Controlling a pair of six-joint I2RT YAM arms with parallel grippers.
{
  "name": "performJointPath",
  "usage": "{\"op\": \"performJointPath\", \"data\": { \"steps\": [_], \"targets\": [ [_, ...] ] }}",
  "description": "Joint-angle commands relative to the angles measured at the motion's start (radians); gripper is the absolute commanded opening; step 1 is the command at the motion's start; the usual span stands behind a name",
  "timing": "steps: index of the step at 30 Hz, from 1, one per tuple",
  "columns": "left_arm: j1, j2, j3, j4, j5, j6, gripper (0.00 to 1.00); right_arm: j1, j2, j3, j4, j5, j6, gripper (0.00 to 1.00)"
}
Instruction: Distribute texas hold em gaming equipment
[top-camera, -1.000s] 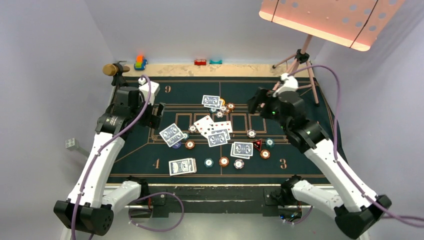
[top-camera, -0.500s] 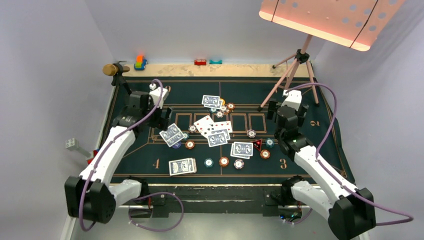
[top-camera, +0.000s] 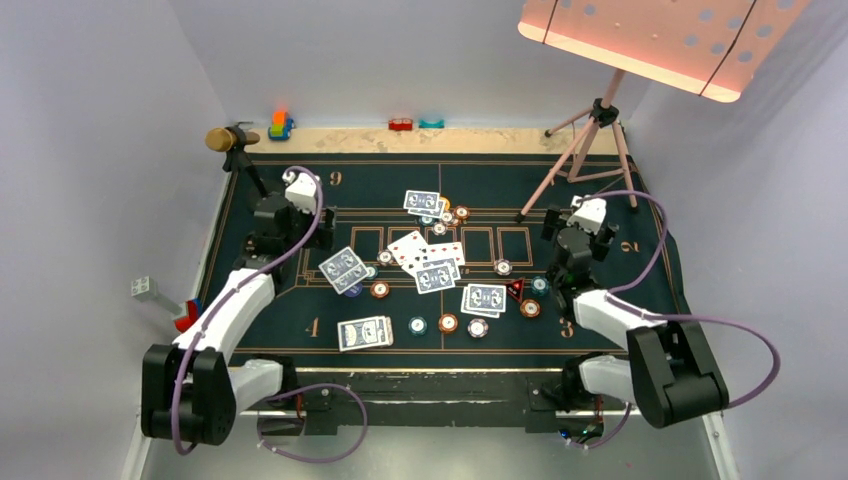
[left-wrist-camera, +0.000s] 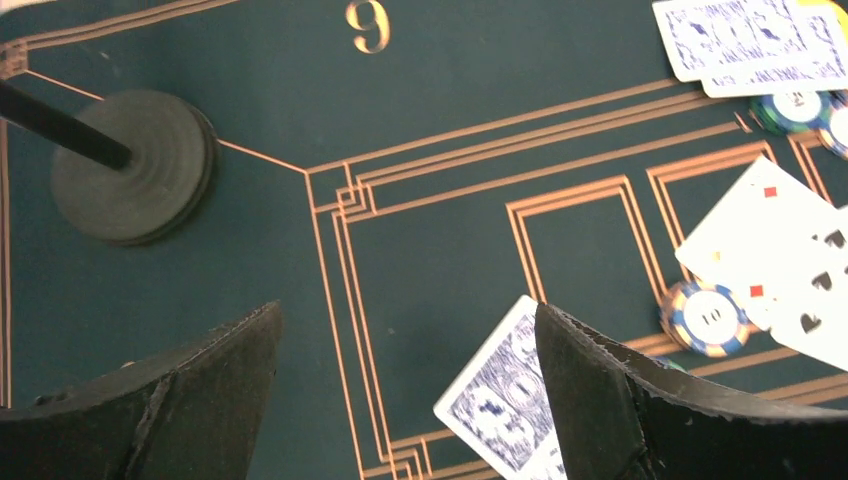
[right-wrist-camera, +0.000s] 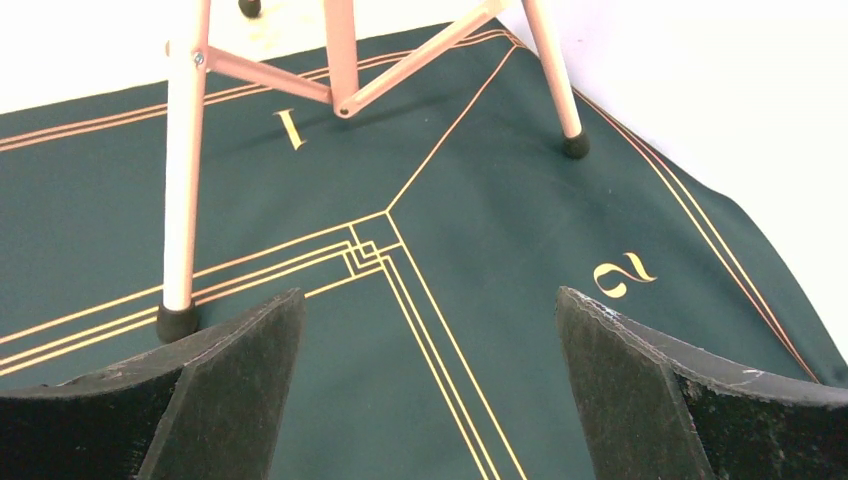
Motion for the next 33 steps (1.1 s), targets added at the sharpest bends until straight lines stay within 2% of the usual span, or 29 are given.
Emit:
{"op": "performJointPath", "data": {
  "steps": [1, 7, 11, 14, 18, 21, 23, 24, 26, 29, 33],
  "targets": [
    [0.035, 0.049, -0.072, 0.341, -0.021, -0.016, 1.00, -0.028, 0.053, 0.021, 0.240, 0.045, 0.007, 0.98],
    [0.044, 0.095, -0.209, 0.632, -0.052, -0.017, 1.00, -0.065, 0.103, 0.040, 0.296, 0.108, 0.051, 0.98],
    [0.067, 0.129, -0.295, 0.817, -0.003, -0.003, 1.00, -0.068, 0.172, 0.040, 0.372, 0.137, 0.068, 0.98],
    [0.086, 0.158, -0.328, 0.909, 0.004, -0.024, 1.00, -0.068, 0.171, 0.016, 0.432, -0.012, 0.003, 0.98],
    [0.088, 0.210, -0.373, 1.027, 0.012, -0.018, 1.00, -0.069, 0.148, -0.063, 0.565, -0.080, -0.025, 0.98],
    [0.088, 0.222, -0.374, 1.038, 0.004, -0.021, 1.00, -0.073, 0.154, -0.132, 0.686, -0.189, -0.073, 0.98],
    [0.087, 0.244, -0.375, 1.063, 0.022, -0.014, 1.00, -0.098, 0.227, -0.136, 0.764, -0.269, -0.100, 0.98],
    [0.088, 0.242, -0.364, 1.028, 0.028, -0.009, 1.00, -0.100, 0.245, -0.109, 0.760, -0.259, -0.112, 0.98],
    [0.088, 0.235, -0.350, 0.998, 0.032, -0.011, 1.00, -0.139, 0.200, -0.055, 0.567, -0.320, -0.053, 0.98],
    [0.092, 0.236, -0.346, 0.991, 0.037, -0.014, 1.00, -0.204, 0.197, -0.030, 0.506, -0.409, 0.006, 0.98],
    [0.093, 0.242, -0.352, 1.017, -0.011, -0.027, 1.00, -0.208, 0.195, -0.043, 0.521, -0.404, -0.005, 0.98]
  ]
}}
